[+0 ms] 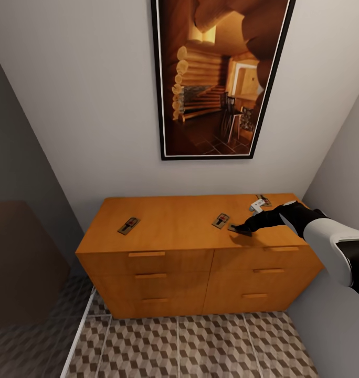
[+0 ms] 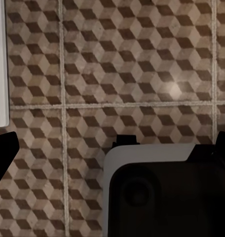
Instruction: Take the four mousetraps from the cabinet in the bathroom and place them on the bathroom floor. Make sure all four end up on the same floor surface, and ensure that at least two of them are either under or directly next to the same bathroom sink.
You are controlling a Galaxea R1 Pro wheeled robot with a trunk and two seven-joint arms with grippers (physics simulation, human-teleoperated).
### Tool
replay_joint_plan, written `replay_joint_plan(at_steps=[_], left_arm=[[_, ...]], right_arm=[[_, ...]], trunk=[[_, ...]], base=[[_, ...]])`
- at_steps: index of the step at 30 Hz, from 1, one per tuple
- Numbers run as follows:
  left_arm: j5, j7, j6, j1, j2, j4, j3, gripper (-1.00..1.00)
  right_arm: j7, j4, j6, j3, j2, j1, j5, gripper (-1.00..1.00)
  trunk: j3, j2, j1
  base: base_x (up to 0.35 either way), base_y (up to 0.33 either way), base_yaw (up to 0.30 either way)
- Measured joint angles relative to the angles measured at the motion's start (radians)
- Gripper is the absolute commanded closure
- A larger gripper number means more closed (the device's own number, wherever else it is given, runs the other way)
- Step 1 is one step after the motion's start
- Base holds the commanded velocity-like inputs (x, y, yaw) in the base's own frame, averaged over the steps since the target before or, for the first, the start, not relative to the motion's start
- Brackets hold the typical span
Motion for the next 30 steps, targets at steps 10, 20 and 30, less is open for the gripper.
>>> replay_joint_plan(at_steps=[10,20,30], left_arm=[[0.000,0.000,0.001,0.000,-0.001,0.001,0.000,-1.00],[0.000,0.000,0.000,0.000,-0.001,0.001,0.000,-1.00],[0.000,0.000,0.000,0.000,0.000,0.000,0.000,-1.00]], right_arm=[[0.000,0.000,0.000,0.000,0.000,0.000,0.000,-1.00],[0.000,0.000,0.000,0.001,0.000,0.000,0.000,-1.00],[0.000,0.000,0.000,0.001,0.000,0.000,0.000,-1.00]], trunk=[[-0.001,0.000,0.000],[-0.001,0.000,0.000],[-0.001,0.000,0.000]], base=[[0.057,-0.053,0.000],[0.118,-0.102,0.000],[0.013,-0.010,0.000]])
